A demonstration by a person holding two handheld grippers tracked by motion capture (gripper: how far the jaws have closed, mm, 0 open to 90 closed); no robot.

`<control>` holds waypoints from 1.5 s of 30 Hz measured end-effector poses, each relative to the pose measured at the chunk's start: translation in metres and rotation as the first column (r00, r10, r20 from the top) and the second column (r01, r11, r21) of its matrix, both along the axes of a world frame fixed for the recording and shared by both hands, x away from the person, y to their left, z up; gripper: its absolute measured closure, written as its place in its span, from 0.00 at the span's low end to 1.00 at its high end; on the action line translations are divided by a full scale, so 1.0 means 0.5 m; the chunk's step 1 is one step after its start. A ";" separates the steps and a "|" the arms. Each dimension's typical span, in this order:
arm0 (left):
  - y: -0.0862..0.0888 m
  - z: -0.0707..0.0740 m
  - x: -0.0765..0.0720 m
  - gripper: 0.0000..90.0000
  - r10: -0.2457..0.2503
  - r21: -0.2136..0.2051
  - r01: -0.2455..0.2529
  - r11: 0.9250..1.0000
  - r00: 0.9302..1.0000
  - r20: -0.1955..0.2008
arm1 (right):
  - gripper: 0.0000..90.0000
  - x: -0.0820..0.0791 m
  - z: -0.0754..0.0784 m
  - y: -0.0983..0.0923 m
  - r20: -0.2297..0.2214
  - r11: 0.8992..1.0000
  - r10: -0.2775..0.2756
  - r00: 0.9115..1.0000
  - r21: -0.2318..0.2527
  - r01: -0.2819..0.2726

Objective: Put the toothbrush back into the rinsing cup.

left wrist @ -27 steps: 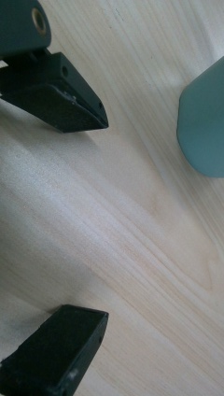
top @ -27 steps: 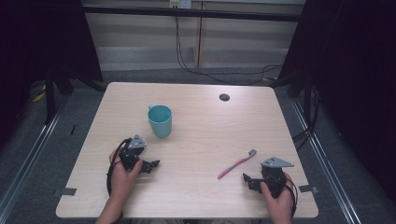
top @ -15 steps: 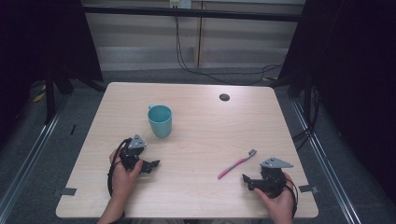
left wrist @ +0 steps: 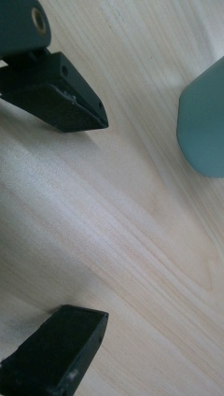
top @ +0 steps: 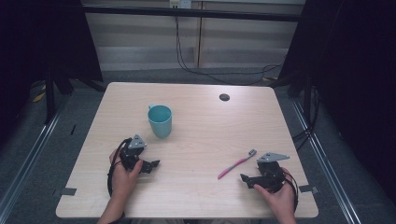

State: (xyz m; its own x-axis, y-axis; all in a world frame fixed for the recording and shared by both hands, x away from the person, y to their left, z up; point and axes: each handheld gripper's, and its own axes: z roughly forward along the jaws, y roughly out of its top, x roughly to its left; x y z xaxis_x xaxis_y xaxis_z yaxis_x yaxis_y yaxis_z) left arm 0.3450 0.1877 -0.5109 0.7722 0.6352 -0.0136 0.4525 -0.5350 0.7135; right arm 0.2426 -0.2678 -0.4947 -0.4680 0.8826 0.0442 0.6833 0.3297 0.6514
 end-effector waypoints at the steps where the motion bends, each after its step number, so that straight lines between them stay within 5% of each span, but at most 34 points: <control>1: 0.000 0.000 0.000 0.08 0.000 0.000 0.000 1.000 1.000 0.000 | 0.16 0.000 0.000 0.000 0.000 1.000 0.000 1.000 0.000 0.000; 25: 0.000 0.000 0.000 0.08 0.000 0.000 0.000 1.000 1.000 0.000 | 0.22 0.050 0.042 0.031 -0.039 1.000 0.031 0.999 -0.001 -0.031; 45: 0.000 0.000 0.000 0.08 0.000 0.000 0.000 1.000 1.000 0.000 | 0.31 0.069 0.038 0.043 -0.067 0.999 0.044 0.997 0.005 -0.044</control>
State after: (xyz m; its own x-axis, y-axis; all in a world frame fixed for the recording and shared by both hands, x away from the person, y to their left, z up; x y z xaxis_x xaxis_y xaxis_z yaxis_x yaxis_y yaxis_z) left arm 0.3450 0.1877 -0.5109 0.7721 0.6353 -0.0132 0.4523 -0.5349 0.7136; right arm 0.2772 -0.2461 -0.4757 -0.5023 0.8609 0.0804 0.7106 0.3580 0.6057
